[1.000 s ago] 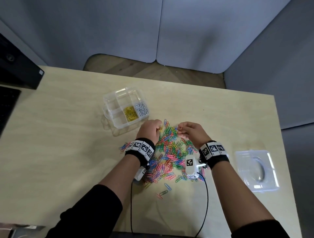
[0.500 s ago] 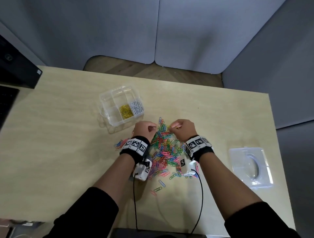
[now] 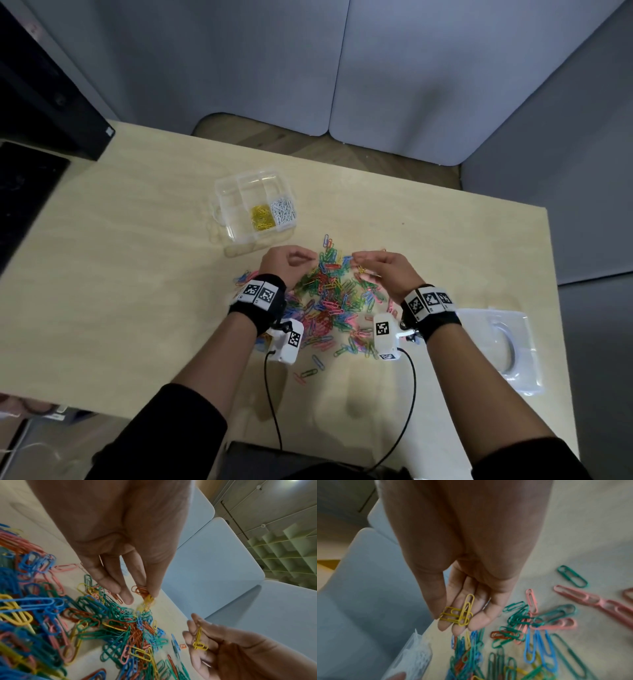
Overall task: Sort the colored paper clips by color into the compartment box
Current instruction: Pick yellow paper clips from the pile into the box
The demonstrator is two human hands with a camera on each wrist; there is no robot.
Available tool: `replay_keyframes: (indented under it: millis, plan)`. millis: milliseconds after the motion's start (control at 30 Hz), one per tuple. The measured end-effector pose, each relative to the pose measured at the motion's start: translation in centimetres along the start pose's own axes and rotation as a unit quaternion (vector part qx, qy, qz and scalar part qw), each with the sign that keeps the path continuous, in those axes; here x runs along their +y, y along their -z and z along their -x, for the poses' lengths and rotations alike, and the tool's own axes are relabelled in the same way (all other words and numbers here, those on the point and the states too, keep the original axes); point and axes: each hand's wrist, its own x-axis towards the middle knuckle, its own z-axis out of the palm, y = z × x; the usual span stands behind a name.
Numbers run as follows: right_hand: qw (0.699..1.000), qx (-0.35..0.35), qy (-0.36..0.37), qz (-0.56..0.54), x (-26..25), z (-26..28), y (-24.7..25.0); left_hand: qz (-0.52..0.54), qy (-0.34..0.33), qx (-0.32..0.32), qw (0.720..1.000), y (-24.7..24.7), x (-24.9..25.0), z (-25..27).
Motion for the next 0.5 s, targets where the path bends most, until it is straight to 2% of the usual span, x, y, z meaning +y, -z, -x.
replay_keyframes:
  millis: [300,333,400,500]
  plan:
    - [0.992,0.081,0.005,0.096,-0.4,-1.2,-0.9,0.085,0.029,0.006,0.996,0.4,-0.6,0.7]
    - [0.982,0.098,0.018,0.159,-0.5,-1.8,-1.2,0.093,0.032,0.007,0.995,0.4,-0.6,0.7]
    - [0.941,0.127,0.055,0.309,-0.7,-2.6,-2.2,0.101,0.036,0.006,0.994,0.4,-0.8,0.6]
    - [0.899,0.177,0.061,0.397,-1.1,-3.4,-3.9,0.124,0.033,-0.007,0.992,1.0,-1.0,0.8]
